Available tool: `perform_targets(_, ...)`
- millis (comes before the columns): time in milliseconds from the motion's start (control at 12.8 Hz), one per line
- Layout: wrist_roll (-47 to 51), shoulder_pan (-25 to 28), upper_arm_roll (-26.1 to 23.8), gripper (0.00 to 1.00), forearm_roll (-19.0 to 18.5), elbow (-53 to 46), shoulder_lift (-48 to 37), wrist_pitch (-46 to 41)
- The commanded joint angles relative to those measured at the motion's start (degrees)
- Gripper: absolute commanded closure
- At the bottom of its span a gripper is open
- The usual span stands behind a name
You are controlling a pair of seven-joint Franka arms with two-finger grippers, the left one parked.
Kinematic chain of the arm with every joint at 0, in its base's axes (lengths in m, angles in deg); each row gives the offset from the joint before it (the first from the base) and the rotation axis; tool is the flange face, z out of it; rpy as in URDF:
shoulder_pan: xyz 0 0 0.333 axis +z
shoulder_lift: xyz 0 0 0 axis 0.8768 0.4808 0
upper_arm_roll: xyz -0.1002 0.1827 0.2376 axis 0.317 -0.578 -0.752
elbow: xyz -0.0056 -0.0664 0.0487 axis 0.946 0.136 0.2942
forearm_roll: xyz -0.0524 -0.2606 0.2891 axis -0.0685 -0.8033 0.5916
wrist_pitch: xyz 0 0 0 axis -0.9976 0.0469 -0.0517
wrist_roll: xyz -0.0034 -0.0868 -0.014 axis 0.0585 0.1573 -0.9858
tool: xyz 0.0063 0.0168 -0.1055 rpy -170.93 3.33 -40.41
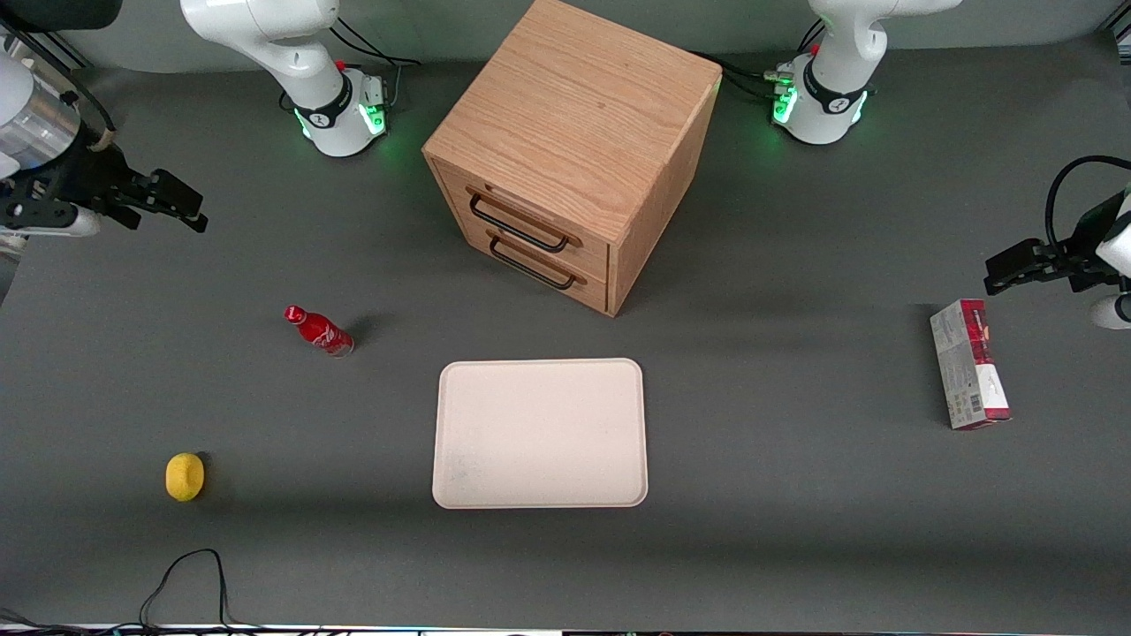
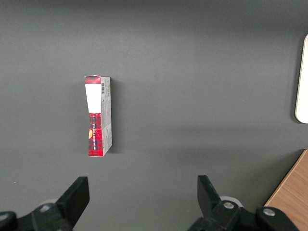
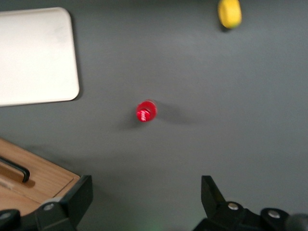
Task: Open upper drawer
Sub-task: 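Move the right gripper toward the upper drawer's black handle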
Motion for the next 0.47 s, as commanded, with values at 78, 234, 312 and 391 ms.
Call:
perform_targets(78, -4.2, 0.46, -13.32, 0.0, 1.18, -15.5, 12.01, -5.03)
perform_targets(234, -9.46, -2.07, -24.9, 0.0, 0.65, -17.71, 14.03, -5.03)
perform_targets(312, -10.44, -4.53, -31.32, 0.0, 0.65, -18.59, 15.18, -5.03)
perform_targets(391, -10.37, -5.77, -35.82, 0.0, 0.65, -19.38, 16.67, -5.03)
